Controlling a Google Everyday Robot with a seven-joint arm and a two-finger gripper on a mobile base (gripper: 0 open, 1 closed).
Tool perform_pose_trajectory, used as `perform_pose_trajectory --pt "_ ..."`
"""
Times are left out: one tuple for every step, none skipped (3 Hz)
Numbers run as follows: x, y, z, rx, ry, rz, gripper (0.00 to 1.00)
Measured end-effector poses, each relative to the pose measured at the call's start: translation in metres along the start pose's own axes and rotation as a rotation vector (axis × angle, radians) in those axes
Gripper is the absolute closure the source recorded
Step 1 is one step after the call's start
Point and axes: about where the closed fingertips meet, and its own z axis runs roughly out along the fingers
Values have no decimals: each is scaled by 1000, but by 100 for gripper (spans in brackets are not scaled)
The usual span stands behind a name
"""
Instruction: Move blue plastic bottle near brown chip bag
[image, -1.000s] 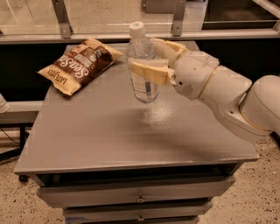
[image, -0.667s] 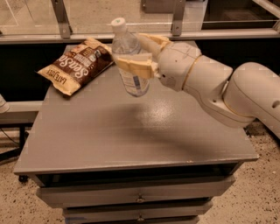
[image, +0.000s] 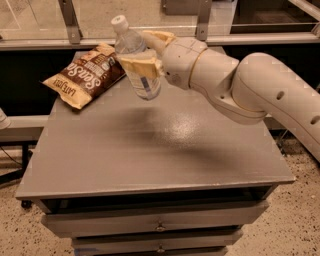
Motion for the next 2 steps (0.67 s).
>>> perform_pose_trajectory --pt "3 -9 14 1 -3 -8 100" --pt "6 -14 34 -7 -11 -3 100"
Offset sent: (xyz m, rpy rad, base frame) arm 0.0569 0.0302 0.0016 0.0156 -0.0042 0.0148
